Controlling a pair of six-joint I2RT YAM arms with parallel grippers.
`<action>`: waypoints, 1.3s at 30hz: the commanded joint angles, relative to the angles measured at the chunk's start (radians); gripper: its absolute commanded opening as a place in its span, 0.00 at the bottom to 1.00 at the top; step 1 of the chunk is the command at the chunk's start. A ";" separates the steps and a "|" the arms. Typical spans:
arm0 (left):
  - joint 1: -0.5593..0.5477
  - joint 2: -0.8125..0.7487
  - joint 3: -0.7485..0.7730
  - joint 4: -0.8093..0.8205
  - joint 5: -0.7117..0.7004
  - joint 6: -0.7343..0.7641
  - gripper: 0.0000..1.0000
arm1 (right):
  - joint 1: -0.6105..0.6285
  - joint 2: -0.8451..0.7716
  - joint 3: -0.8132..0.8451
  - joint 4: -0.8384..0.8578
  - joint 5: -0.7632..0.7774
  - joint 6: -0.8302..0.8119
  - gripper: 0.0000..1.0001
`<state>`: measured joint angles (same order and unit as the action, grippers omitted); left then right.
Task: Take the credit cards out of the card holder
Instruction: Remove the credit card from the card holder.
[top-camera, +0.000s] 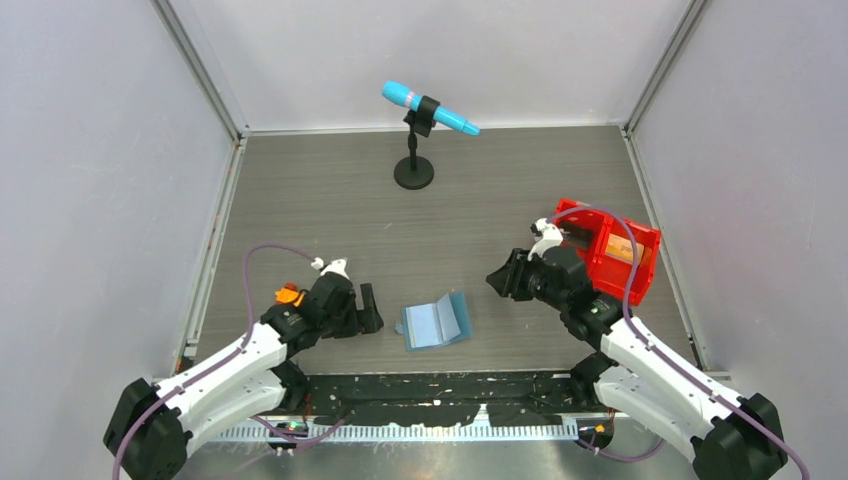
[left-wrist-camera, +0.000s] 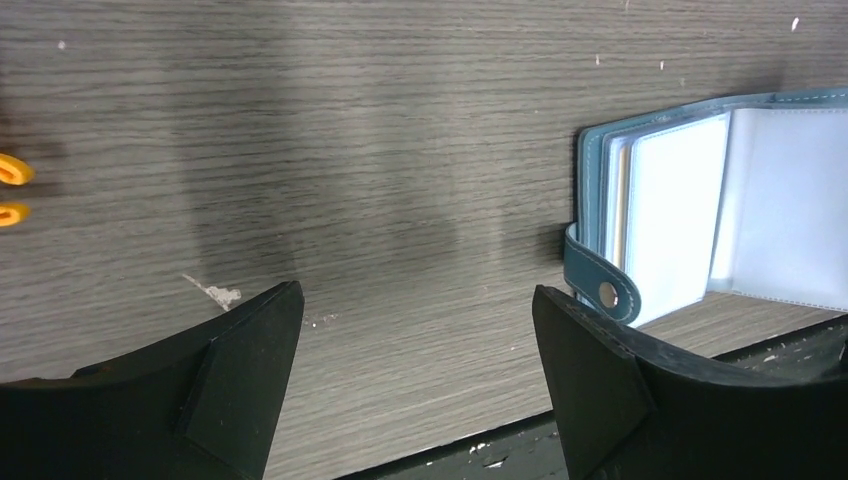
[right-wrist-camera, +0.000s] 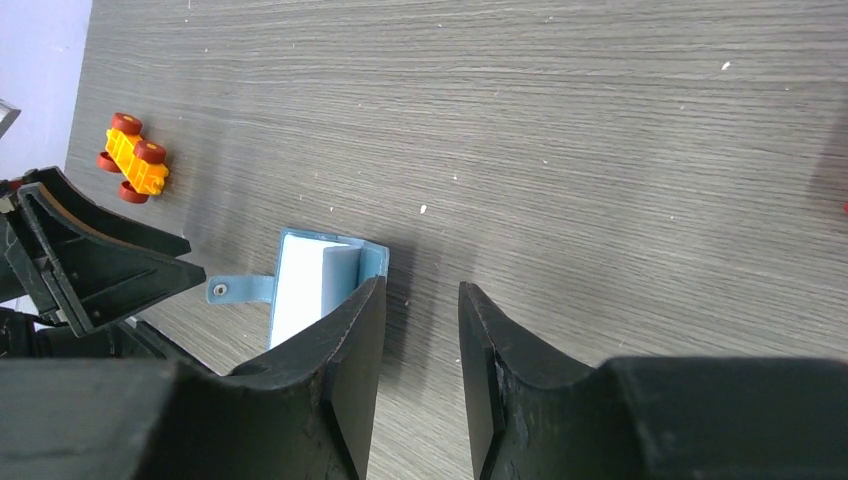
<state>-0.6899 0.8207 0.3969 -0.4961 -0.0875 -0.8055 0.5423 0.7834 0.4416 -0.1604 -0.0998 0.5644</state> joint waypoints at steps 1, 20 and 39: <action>0.039 0.002 -0.041 0.141 0.080 -0.001 0.87 | 0.024 -0.006 0.021 0.006 0.035 0.023 0.40; 0.082 0.103 -0.127 0.355 0.257 0.002 0.78 | 0.187 0.086 0.089 0.009 0.151 0.054 0.40; 0.081 0.119 -0.153 0.424 0.331 -0.003 0.72 | 0.403 0.248 0.151 0.094 0.247 0.123 0.40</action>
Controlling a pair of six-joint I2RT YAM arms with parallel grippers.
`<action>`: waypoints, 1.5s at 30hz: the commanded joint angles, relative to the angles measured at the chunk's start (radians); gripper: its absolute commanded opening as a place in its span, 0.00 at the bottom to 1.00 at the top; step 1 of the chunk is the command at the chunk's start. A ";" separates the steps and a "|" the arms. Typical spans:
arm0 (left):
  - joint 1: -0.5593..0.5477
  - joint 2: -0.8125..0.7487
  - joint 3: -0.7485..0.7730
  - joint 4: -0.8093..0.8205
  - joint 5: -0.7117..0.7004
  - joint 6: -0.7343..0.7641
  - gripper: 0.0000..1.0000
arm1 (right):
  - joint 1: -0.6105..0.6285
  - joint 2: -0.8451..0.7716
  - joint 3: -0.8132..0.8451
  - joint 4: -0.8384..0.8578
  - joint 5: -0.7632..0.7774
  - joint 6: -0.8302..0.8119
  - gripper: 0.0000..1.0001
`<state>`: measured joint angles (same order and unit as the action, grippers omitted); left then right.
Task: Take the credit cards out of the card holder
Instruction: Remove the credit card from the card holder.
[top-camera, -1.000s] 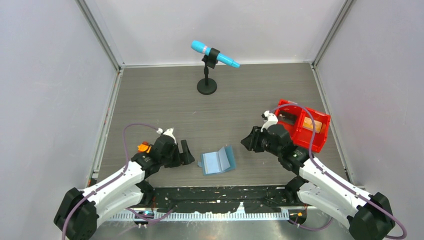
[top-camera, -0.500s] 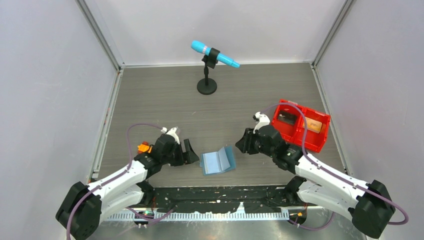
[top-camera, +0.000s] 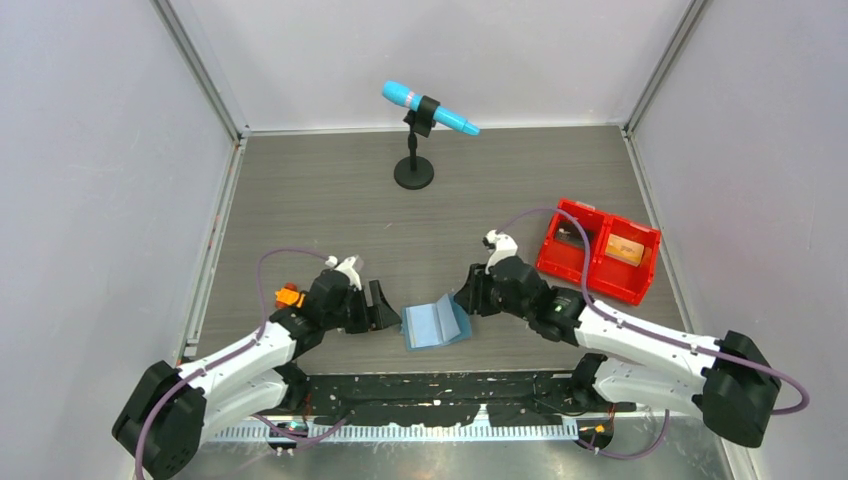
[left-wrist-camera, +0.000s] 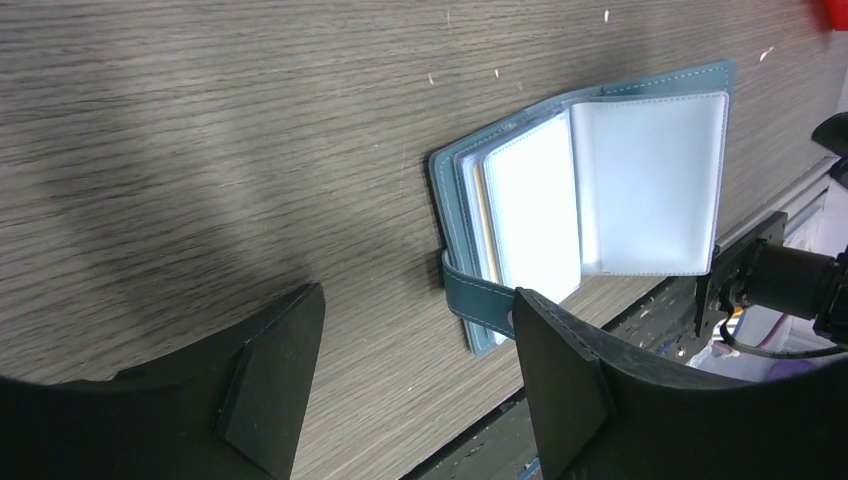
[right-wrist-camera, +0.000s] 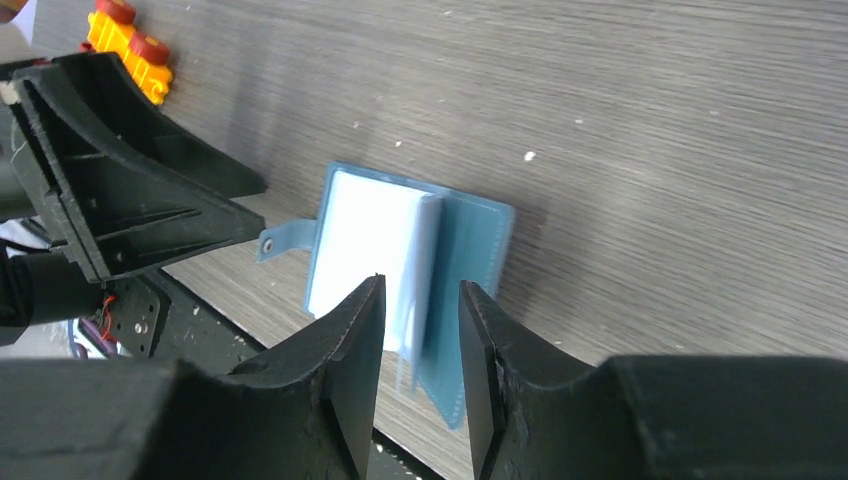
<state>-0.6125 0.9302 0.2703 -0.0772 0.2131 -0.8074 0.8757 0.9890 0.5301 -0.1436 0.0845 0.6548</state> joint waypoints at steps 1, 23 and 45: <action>0.004 0.009 -0.028 0.005 0.033 -0.001 0.71 | 0.083 0.069 0.068 0.088 0.079 0.039 0.41; 0.004 -0.032 -0.047 0.071 0.120 -0.012 0.83 | 0.324 0.425 0.251 0.053 0.251 0.084 0.57; -0.028 0.075 -0.039 0.127 0.076 -0.013 0.70 | 0.342 0.467 0.220 0.038 0.308 0.121 0.70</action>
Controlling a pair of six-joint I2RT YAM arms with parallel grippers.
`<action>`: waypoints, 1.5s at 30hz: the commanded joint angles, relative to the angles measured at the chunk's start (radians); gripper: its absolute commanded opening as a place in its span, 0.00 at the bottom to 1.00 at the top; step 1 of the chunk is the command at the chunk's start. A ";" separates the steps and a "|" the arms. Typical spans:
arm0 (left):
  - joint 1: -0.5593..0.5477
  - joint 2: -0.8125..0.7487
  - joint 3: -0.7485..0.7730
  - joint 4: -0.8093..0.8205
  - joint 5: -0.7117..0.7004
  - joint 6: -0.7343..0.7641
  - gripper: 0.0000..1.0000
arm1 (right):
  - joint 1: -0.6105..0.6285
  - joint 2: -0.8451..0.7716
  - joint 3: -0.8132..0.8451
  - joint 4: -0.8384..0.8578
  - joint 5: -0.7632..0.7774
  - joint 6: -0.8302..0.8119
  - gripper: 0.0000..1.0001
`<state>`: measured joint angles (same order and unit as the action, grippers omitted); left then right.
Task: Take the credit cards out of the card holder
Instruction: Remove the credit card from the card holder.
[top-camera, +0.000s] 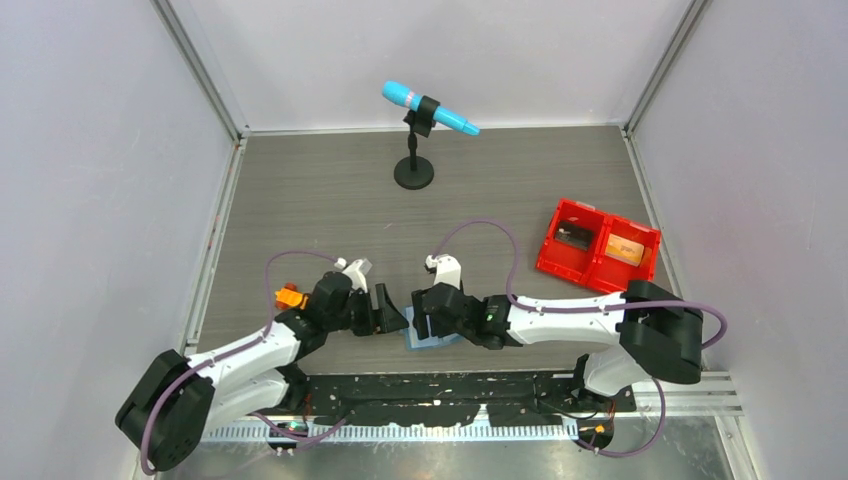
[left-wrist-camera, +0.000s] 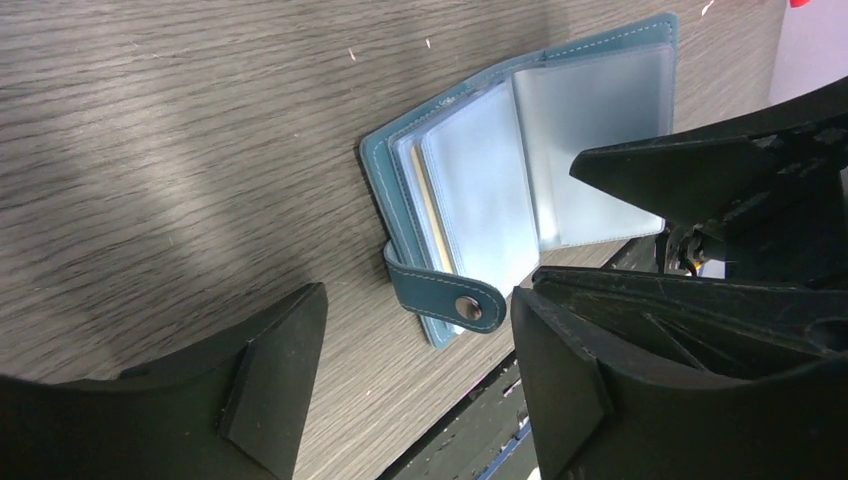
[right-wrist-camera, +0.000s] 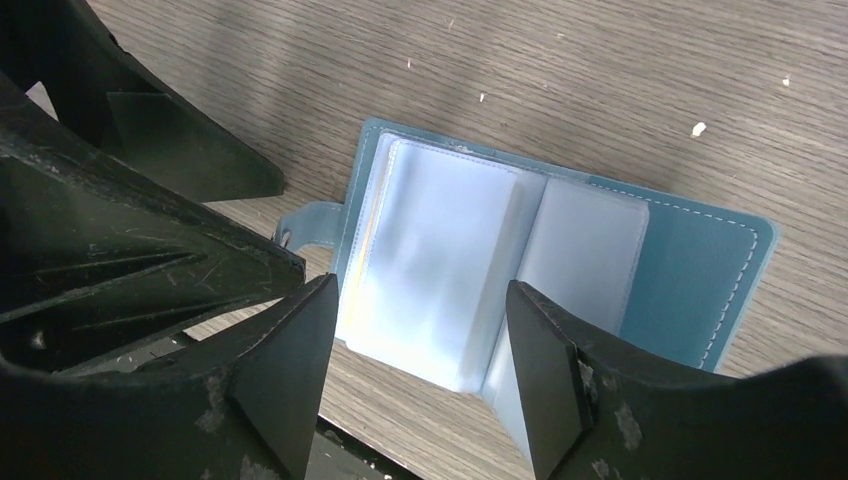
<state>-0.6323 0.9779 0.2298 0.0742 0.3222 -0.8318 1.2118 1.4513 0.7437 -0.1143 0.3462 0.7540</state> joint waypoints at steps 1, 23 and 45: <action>-0.008 0.030 0.002 -0.022 -0.032 0.011 0.66 | 0.006 0.006 0.003 0.013 0.046 0.023 0.70; -0.008 -0.228 -0.016 -0.166 -0.034 -0.010 0.00 | 0.008 0.075 0.033 0.034 0.022 0.021 0.80; -0.008 -0.294 -0.024 -0.187 -0.027 -0.018 0.00 | 0.025 0.126 0.083 -0.027 0.044 0.028 0.79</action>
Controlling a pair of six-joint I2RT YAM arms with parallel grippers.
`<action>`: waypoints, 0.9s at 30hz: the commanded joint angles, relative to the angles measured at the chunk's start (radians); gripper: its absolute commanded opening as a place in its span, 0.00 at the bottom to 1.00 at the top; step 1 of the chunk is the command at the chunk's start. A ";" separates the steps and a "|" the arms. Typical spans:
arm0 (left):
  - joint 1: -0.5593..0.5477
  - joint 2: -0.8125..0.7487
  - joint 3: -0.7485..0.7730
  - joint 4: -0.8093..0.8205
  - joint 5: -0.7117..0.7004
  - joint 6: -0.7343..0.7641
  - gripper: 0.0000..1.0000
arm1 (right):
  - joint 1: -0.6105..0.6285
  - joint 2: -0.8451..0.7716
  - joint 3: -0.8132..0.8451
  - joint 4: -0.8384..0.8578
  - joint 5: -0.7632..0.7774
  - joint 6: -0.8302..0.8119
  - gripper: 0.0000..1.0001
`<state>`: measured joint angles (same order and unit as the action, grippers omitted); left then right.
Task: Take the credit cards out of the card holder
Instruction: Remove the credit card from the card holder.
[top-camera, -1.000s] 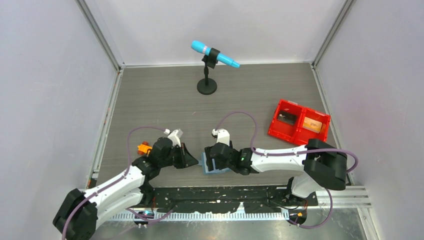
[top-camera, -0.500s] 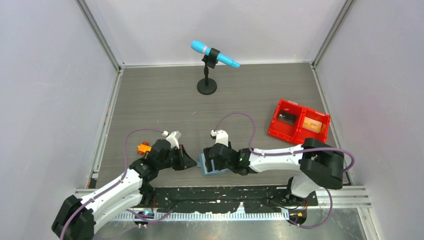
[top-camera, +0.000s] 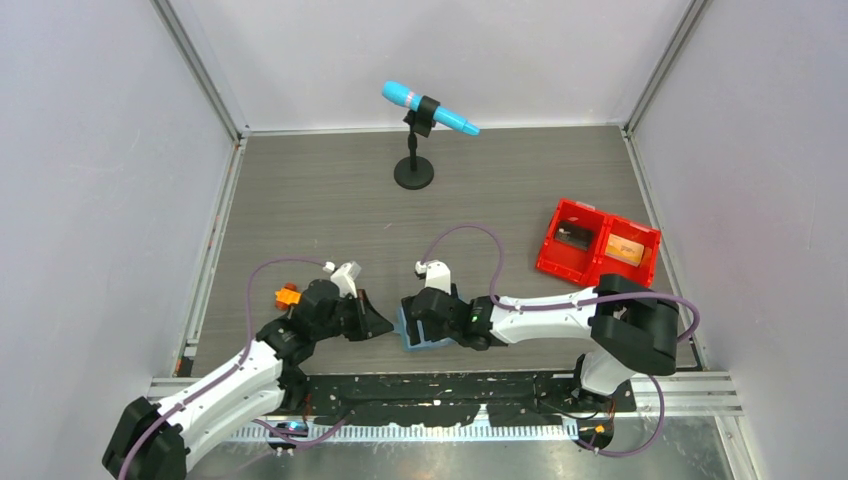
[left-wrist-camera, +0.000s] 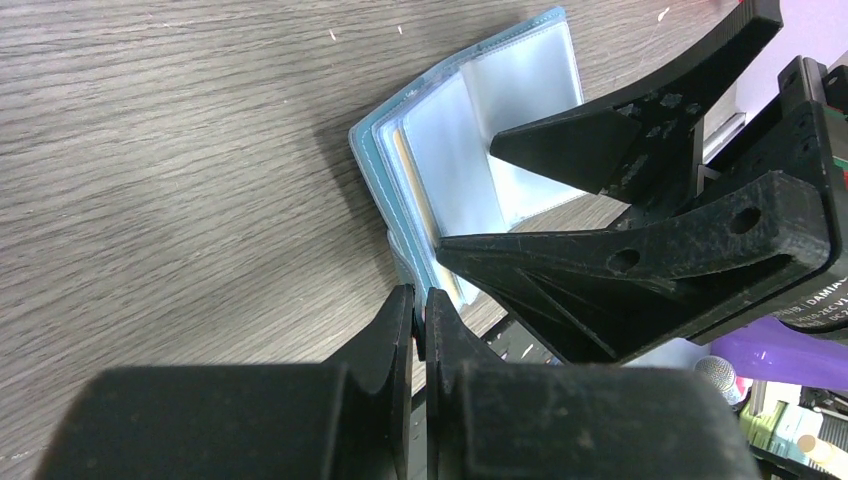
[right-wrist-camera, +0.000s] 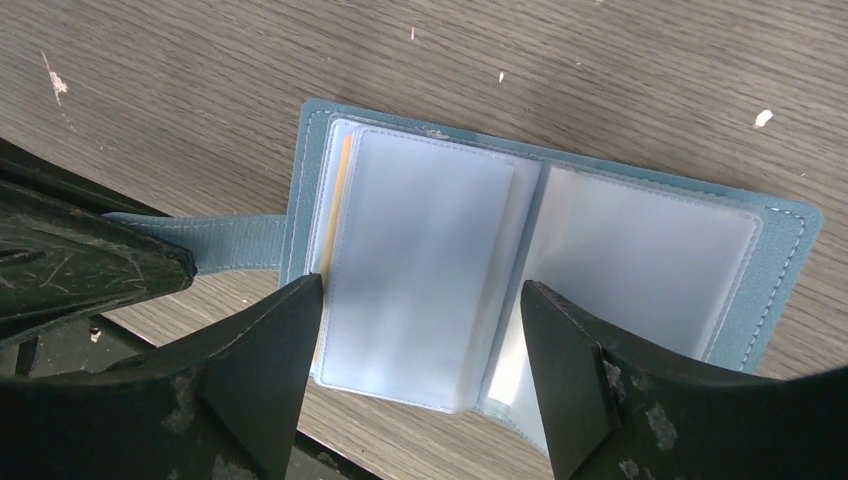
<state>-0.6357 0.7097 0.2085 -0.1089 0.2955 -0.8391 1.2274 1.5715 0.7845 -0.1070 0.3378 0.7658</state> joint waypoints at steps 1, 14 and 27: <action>-0.005 -0.029 -0.003 -0.009 -0.003 -0.009 0.00 | 0.011 0.005 0.044 -0.040 0.057 0.016 0.79; -0.005 -0.042 -0.006 -0.037 -0.022 -0.002 0.00 | 0.016 -0.030 0.040 -0.086 0.109 0.017 0.65; -0.005 -0.040 -0.006 -0.055 -0.034 0.008 0.00 | 0.017 -0.092 0.033 -0.126 0.159 0.000 0.59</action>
<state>-0.6357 0.6819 0.2062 -0.1524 0.2760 -0.8383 1.2427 1.5261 0.8024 -0.1928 0.4171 0.7696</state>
